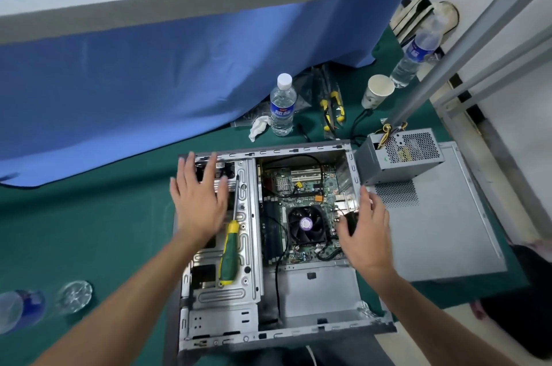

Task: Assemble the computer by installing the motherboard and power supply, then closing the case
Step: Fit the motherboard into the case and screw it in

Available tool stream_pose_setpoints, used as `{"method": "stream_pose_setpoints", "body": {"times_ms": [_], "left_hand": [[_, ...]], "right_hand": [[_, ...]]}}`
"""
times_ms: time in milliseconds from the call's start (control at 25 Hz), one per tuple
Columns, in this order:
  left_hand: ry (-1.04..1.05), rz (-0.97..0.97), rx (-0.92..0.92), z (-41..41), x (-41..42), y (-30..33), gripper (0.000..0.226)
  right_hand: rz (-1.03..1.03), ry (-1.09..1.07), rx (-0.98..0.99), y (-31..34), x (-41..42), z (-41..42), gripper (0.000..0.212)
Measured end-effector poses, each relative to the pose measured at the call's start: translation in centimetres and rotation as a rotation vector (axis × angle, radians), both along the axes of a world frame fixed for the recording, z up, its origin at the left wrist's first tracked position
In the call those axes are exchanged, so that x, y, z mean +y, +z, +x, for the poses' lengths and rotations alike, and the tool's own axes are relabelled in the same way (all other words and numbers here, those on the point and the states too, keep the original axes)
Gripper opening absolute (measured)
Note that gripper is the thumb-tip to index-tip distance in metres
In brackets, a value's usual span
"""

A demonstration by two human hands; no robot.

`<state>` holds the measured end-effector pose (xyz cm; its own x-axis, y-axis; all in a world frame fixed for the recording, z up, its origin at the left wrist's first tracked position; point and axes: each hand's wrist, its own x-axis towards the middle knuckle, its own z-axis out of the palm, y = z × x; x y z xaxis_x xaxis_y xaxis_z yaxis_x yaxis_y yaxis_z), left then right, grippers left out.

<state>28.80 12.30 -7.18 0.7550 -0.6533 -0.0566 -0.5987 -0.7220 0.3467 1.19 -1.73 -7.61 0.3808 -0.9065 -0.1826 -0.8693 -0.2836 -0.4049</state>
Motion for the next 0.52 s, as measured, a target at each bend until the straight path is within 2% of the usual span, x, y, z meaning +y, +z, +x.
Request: {"method": "stream_pose_setpoints", "body": {"times_ms": [80, 160, 280, 400, 520], "left_hand": [[-0.053, 0.106, -0.025, 2.4, -1.3, -1.2, 0.054], [-0.089, 0.160, -0.066, 3.4, -1.6, -2.3, 0.055], [-0.105, 0.170, -0.115, 3.5, -2.0, -2.9, 0.054], [-0.104, 0.211, -0.131, 3.2, -1.9, -3.0, 0.054], [-0.107, 0.243, -0.151, 3.0, -2.2, -2.9, 0.055]], "right_hand": [[0.010, -0.017, -0.019, 0.3, 0.1, 0.0, 0.073], [-0.068, 0.021, -0.011, 0.5, 0.4, 0.0, 0.067], [-0.216, 0.254, -0.048, 0.7, -0.3, 0.6, 0.050], [-0.059, 0.502, 0.071, 1.1, -3.1, 4.3, 0.052], [0.212, 0.626, 0.372, 0.2, -7.0, 8.4, 0.050]]}}
